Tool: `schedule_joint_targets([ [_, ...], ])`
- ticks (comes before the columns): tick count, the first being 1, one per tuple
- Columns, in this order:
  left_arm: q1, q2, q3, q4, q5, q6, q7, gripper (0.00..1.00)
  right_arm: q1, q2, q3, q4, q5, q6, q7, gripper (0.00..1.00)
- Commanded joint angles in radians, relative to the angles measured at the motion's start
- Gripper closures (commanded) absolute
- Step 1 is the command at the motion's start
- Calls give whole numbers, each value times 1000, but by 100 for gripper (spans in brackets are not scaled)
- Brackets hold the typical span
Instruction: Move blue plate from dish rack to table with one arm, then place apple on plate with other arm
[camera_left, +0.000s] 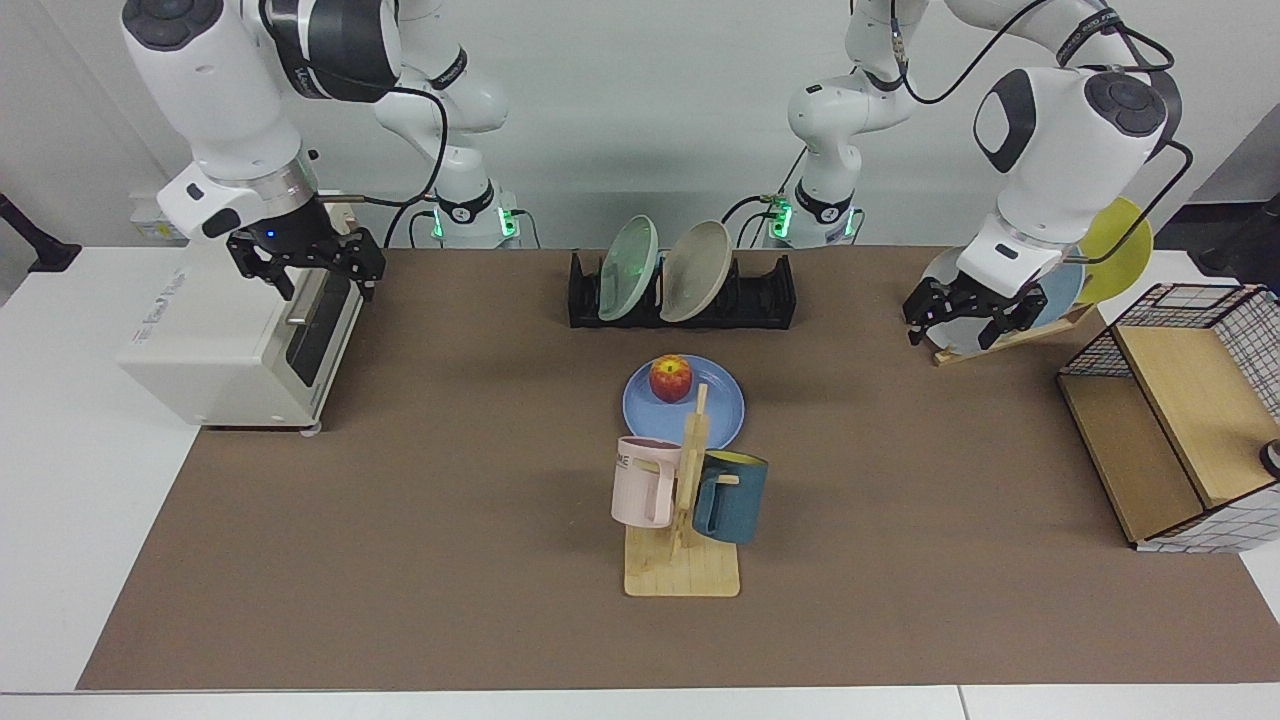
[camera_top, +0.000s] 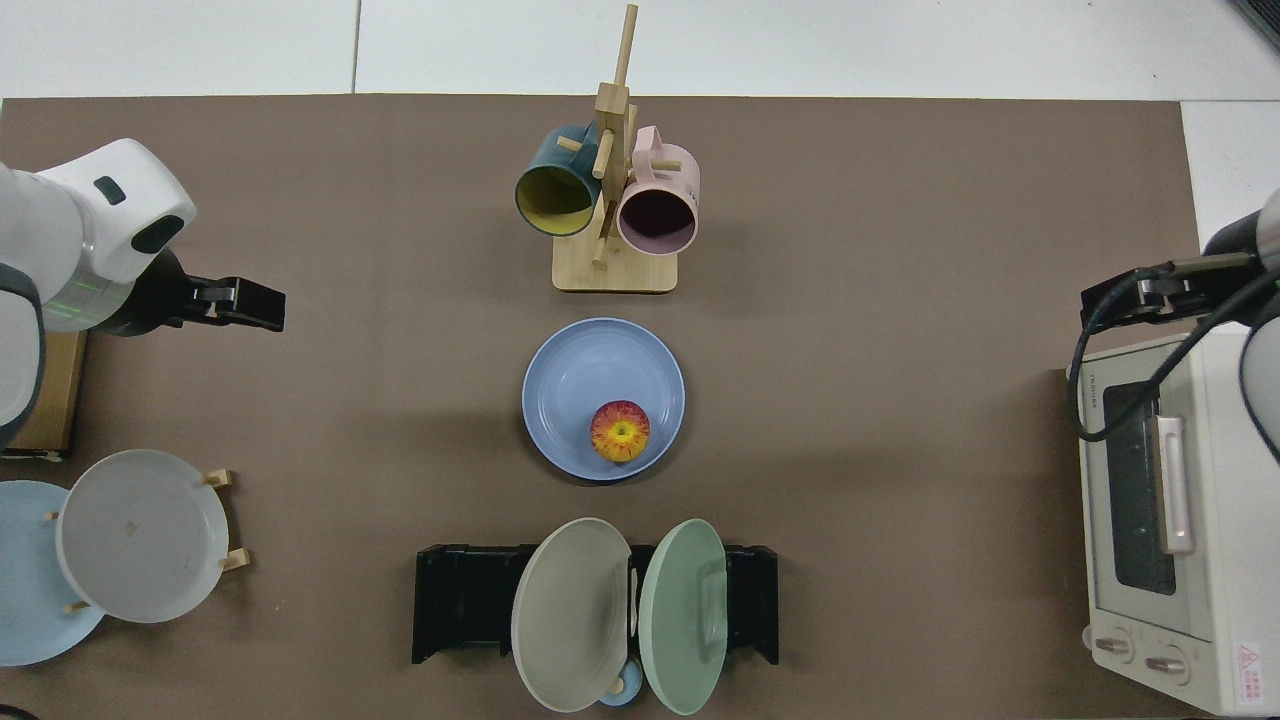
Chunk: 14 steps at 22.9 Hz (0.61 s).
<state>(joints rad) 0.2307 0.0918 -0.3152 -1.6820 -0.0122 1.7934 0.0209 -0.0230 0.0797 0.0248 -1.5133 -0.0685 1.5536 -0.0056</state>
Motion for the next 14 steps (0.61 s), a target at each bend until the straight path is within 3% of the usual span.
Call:
schedule_joint_targets([
  [1,7,-7,-4,4,6,-2,-2,0,-34,-29,15,-31,-19,28,-34,0],
  [14,13,-26,10,48,5,-60,-16,0,-23,-29,20,-31,-17,29,-34,0],
])
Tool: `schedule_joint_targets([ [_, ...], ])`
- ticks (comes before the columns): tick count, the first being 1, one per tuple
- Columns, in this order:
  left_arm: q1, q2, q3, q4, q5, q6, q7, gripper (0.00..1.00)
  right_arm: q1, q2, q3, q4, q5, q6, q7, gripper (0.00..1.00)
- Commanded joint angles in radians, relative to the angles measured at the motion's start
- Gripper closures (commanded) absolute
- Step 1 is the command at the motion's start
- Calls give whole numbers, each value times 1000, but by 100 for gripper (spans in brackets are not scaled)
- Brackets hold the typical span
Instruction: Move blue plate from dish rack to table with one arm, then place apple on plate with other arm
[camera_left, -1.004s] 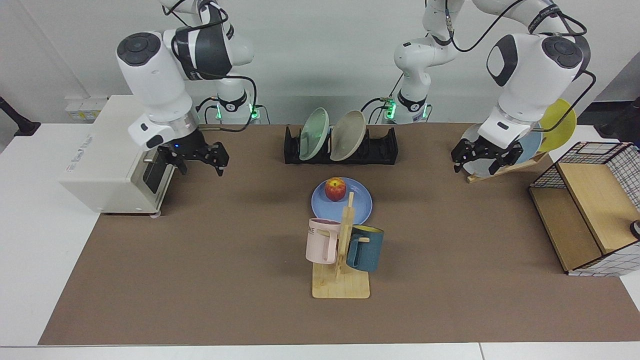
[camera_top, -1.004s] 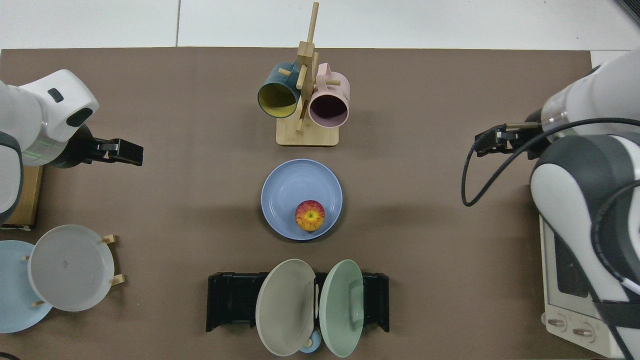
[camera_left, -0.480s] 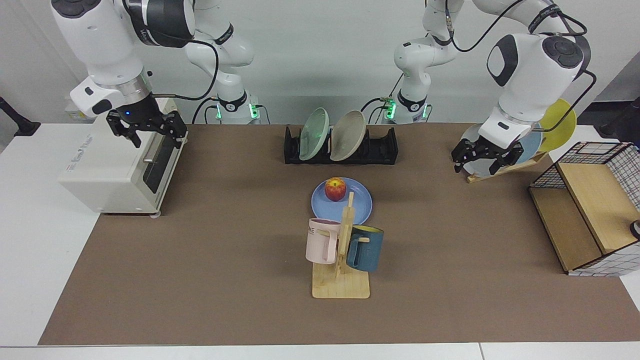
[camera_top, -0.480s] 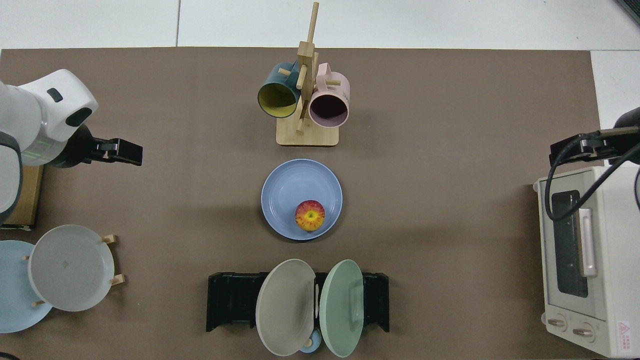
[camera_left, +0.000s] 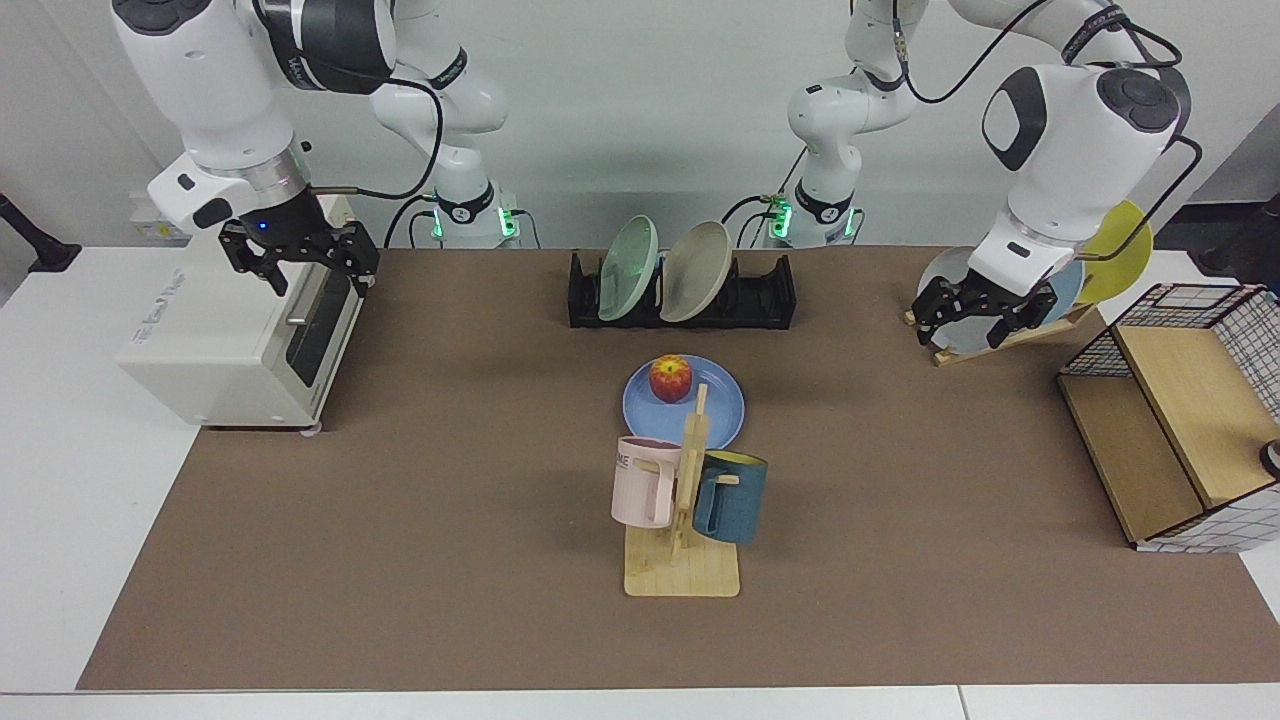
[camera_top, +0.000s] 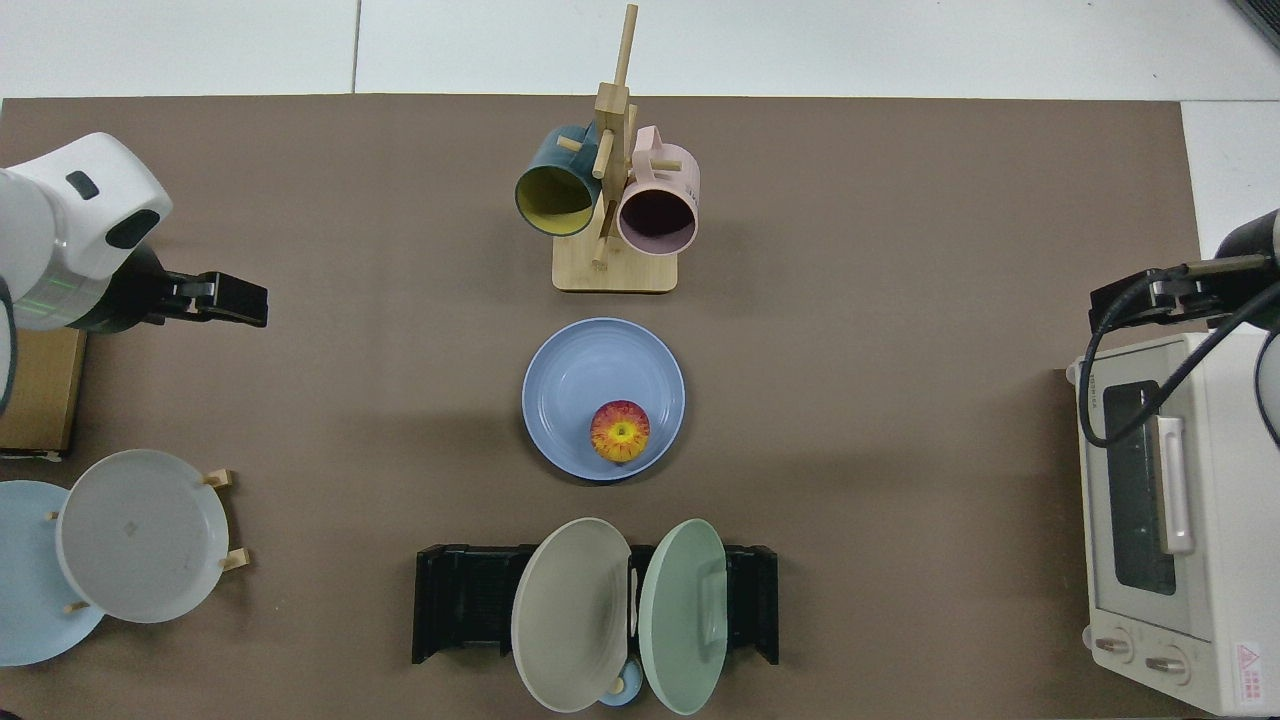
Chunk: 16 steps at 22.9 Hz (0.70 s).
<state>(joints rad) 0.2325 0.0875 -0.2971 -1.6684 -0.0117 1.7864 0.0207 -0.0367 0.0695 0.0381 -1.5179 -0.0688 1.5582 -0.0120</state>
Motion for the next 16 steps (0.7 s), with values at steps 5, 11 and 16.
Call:
schedule_joint_targets([
  [5,8,-47,-22,53,6,-82,-90,0,-8,-17,6,-27,-17,25,-28,0],
  [11,-74,-74,37,50,6,-99,-90,0,-9,-19,6,-27,-17,25,-28,0],
  [16,-212,-77,173,52,4,-99,-61,0,-9,-17,6,-27,-17,25,-28,0],
])
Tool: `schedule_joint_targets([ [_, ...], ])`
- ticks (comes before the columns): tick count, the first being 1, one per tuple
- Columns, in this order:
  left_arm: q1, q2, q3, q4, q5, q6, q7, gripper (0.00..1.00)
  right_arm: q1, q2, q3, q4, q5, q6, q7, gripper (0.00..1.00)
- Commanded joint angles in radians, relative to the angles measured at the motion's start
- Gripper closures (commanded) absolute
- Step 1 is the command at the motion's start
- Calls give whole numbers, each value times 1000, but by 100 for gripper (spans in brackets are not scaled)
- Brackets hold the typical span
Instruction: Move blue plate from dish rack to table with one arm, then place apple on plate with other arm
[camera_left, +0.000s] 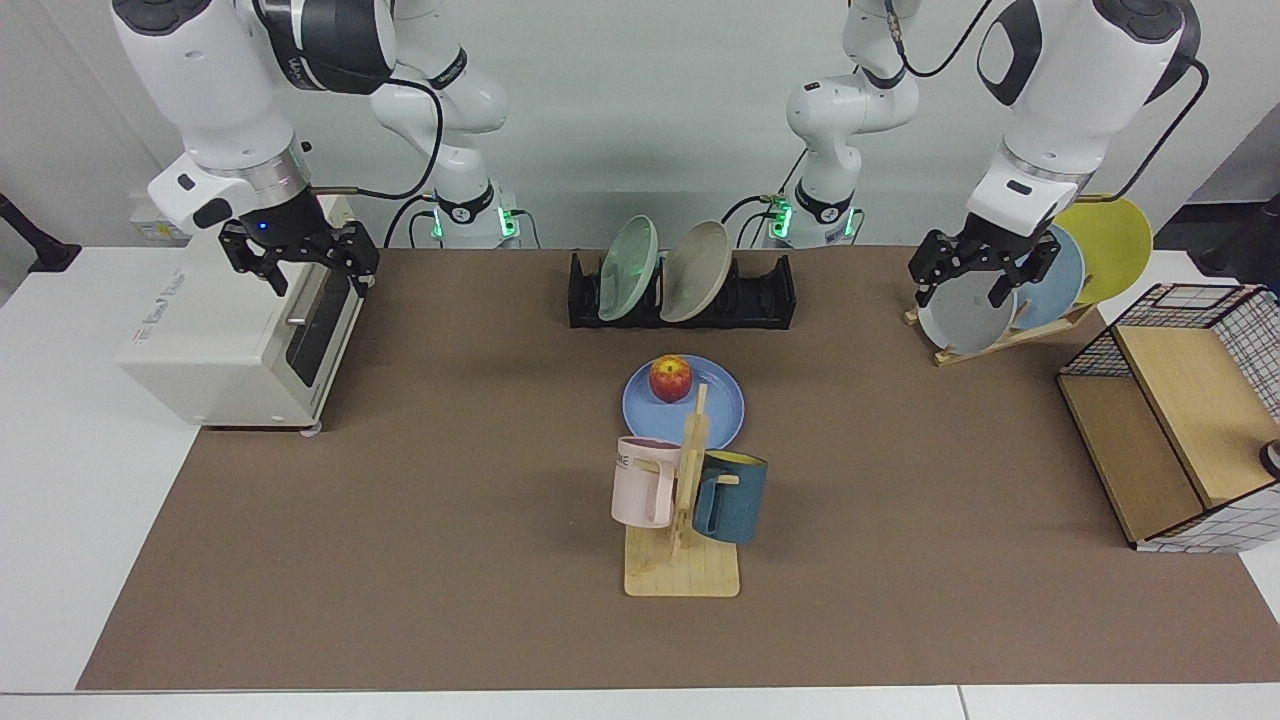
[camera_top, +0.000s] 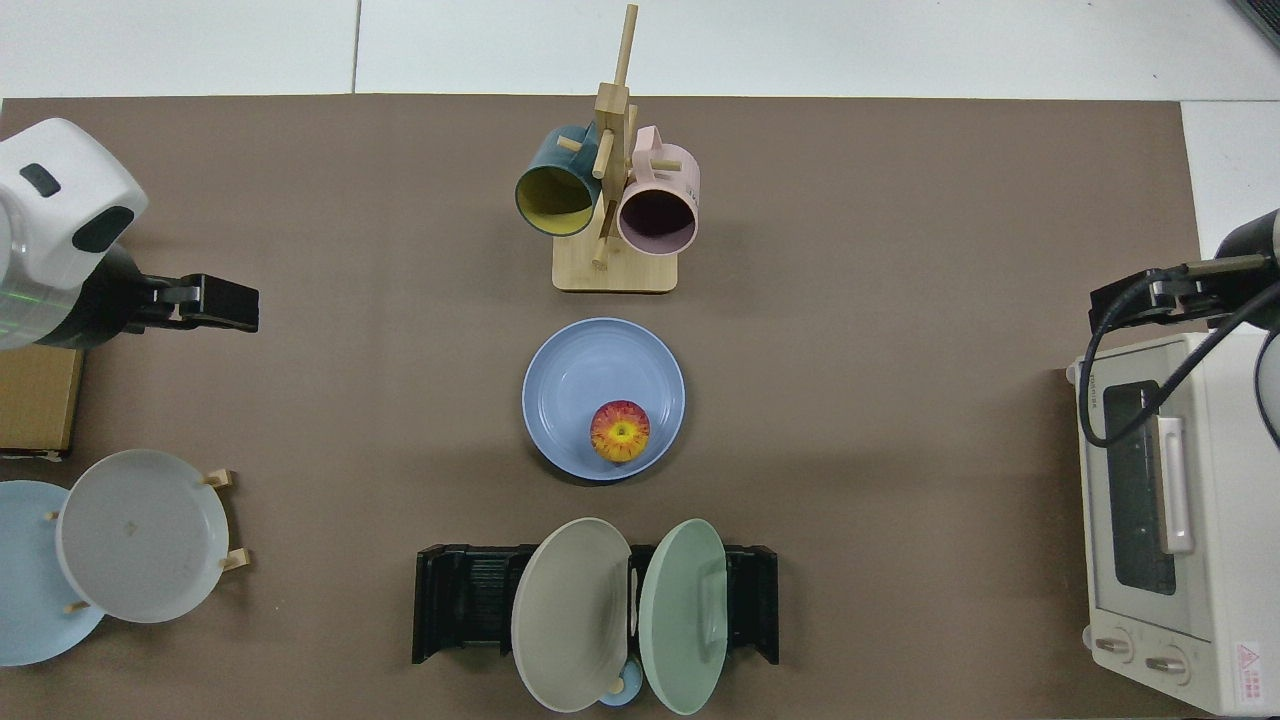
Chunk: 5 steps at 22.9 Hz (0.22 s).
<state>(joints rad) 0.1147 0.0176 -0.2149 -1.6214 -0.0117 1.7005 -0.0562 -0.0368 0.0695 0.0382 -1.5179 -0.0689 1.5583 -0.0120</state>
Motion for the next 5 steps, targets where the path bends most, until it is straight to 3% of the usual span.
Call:
schedule_joint_targets([
  [1,-107,-11,98,5,6,-12,27,0,-9,-19,6,-27,-17,25,-28,0],
  [5,-133,-30,126,-6,4,-25,61,0,-8,-17,6,-27,-17,25,-28,0],
])
